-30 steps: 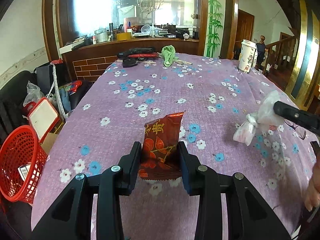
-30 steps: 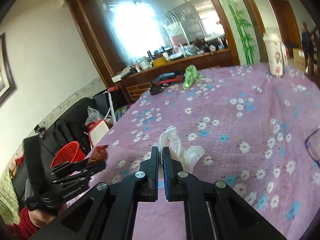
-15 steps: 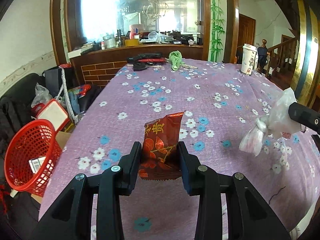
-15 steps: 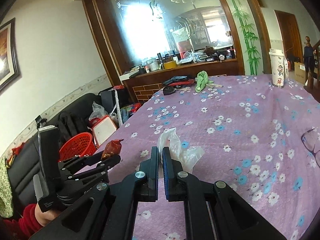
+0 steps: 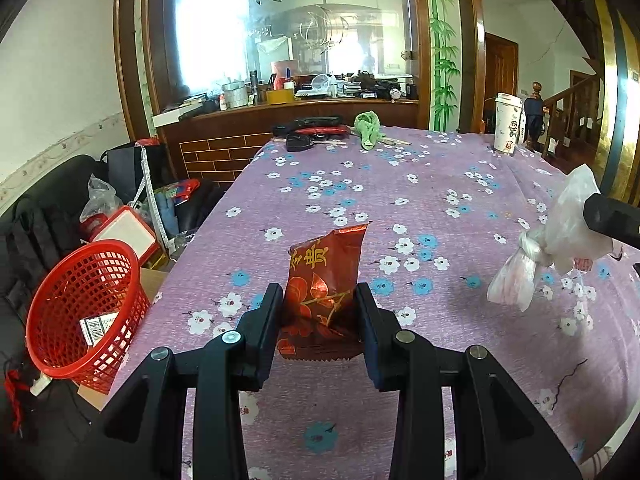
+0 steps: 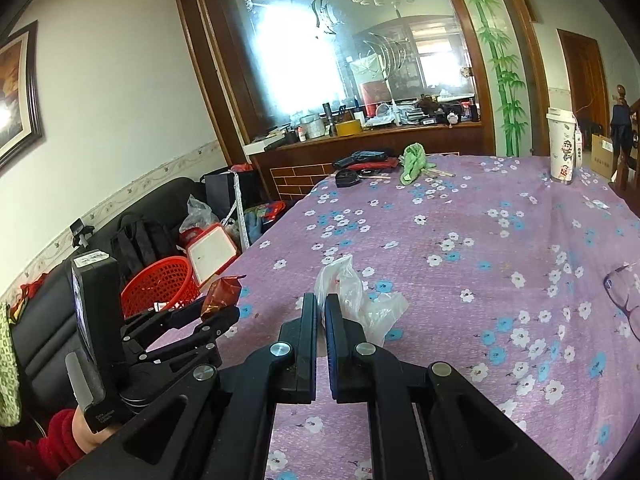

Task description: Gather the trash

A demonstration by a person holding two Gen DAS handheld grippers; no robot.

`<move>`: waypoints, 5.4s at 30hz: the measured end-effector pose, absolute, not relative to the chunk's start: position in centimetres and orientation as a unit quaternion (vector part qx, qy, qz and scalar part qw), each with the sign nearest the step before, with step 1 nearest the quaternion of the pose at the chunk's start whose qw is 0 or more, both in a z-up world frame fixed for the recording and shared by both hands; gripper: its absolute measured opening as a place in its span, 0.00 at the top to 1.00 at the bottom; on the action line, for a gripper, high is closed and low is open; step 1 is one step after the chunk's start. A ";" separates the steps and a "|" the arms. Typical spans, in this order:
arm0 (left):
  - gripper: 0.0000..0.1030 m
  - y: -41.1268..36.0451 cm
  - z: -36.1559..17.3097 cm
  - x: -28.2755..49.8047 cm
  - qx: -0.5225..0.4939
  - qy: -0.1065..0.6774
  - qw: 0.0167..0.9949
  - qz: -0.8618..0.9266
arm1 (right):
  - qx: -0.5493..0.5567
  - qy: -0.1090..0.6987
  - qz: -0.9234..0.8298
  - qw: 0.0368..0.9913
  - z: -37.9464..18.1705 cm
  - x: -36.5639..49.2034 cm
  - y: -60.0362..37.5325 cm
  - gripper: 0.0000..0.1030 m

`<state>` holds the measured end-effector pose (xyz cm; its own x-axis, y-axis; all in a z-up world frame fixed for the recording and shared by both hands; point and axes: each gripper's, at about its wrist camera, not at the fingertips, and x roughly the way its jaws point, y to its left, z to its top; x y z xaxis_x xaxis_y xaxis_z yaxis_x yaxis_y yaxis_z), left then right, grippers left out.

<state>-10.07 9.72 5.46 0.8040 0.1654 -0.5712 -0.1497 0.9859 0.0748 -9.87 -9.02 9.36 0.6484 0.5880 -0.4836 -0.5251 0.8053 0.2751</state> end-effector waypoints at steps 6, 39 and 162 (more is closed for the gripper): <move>0.66 10.1 5.4 -10.4 0.016 0.298 0.950 0.089 | 0.054 0.289 0.310 0.904 9.2 -9.7 -8.6 0.95; 0.66 13.8 5.8 -11.5 -0.005 0.281 0.952 0.120 | 0.020 0.287 0.341 0.895 10.7 -9.7 -3.1 0.95; 0.00 18.1 5.5 -22.3 0.002 0.236 0.881 0.410 | -0.134 0.296 0.252 0.912 5.5 -15.8 1.6 0.07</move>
